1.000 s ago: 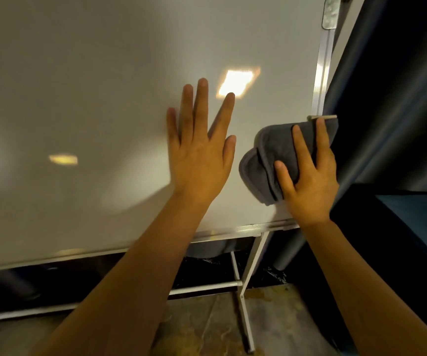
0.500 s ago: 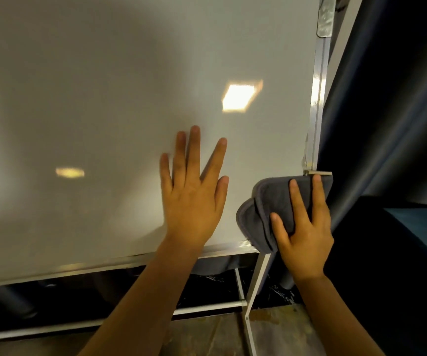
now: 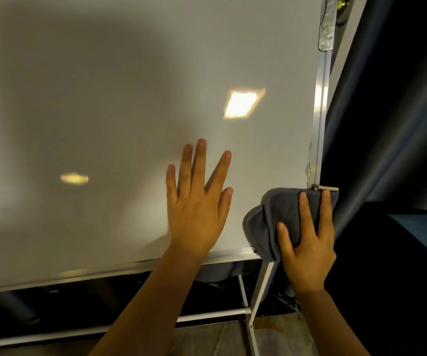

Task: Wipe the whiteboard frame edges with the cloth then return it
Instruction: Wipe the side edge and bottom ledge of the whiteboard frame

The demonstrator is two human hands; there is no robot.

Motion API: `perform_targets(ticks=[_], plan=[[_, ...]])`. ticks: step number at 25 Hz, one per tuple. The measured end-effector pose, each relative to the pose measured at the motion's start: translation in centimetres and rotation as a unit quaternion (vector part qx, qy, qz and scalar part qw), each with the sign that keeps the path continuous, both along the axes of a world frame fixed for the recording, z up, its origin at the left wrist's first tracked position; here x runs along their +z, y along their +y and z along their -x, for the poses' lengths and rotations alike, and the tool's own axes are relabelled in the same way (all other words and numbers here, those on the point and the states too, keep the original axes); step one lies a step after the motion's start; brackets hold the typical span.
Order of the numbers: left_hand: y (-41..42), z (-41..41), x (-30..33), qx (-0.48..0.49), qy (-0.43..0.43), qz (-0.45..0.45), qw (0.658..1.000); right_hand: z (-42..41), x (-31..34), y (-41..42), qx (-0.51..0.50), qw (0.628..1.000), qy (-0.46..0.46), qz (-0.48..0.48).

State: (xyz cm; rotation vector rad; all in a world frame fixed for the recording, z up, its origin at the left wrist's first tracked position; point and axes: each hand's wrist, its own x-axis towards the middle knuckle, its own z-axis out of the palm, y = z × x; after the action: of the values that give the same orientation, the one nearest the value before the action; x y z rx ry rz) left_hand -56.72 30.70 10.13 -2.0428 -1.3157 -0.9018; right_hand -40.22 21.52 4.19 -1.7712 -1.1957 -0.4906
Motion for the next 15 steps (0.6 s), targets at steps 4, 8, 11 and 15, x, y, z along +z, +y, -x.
perform_targets(ticks=[4, 8, 11, 15], plan=[[0.5, 1.1, -0.5, -0.012, 0.020, -0.013, 1.000, 2.5, -1.4, 0.5, -0.034, 0.994, 0.082, -0.062], [0.7, 2.4, -0.7, -0.053, 0.048, -0.020, 0.997, 6.1, -1.9, 1.4, -0.080, 0.974, 0.185, -0.101], [1.1, 4.1, -0.9, -0.084, 0.058, -0.021, 0.995, 10.4, -1.5, 2.3, -0.066, 0.961, 0.246, -0.109], [1.7, 8.2, -1.6, -0.100, 0.090, -0.029, 0.990, 15.9, -1.6, 3.7, -0.061, 0.951, 0.274, -0.132]])
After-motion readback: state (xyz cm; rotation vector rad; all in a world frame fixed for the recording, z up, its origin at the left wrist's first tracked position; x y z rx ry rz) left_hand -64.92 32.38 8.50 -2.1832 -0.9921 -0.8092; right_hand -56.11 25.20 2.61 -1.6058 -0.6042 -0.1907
